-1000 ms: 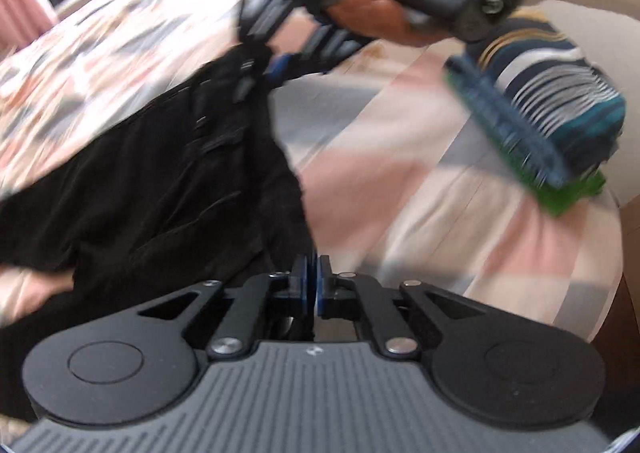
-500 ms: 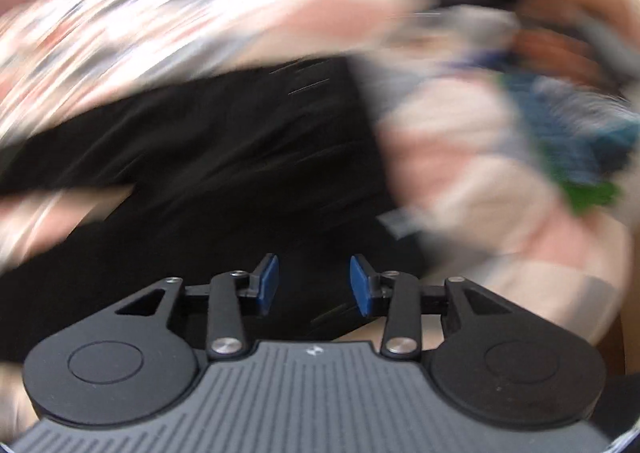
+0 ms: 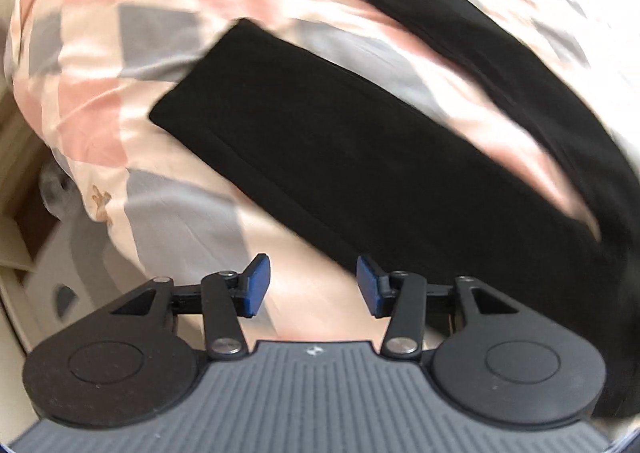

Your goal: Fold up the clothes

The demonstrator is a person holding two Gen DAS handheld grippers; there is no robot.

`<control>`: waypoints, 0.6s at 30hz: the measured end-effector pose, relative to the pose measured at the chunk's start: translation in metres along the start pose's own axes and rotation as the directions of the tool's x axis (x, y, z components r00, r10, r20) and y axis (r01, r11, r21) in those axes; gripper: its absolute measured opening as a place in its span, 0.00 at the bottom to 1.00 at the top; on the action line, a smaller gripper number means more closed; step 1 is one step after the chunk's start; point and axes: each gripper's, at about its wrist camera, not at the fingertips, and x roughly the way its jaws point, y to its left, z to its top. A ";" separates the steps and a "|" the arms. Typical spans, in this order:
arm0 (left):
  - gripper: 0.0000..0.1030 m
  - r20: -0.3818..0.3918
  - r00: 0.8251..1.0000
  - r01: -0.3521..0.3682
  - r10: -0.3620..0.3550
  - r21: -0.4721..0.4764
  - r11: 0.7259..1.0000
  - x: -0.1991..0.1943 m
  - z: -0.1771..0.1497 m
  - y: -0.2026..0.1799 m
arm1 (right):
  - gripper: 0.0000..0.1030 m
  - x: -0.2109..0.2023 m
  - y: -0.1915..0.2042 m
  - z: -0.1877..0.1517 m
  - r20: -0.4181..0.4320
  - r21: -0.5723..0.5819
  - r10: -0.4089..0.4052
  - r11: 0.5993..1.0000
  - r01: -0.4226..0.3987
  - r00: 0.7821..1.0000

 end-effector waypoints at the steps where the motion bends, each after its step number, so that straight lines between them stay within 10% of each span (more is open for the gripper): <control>1: 0.42 -0.007 1.000 0.014 -0.014 -0.040 0.999 0.010 0.015 0.019 | 0.75 0.000 0.002 -0.013 0.032 0.015 -0.018 1.000 0.018 0.999; 8: 0.53 -0.037 0.997 0.068 -0.074 -0.138 0.988 0.072 0.081 0.080 | 0.75 0.007 0.018 -0.065 0.160 0.033 -0.080 0.997 0.076 0.984; 18: 0.62 -0.065 0.993 0.078 -0.093 -0.213 0.974 0.121 0.069 0.098 | 0.75 0.034 0.010 -0.045 0.308 0.090 -0.093 0.994 0.069 0.947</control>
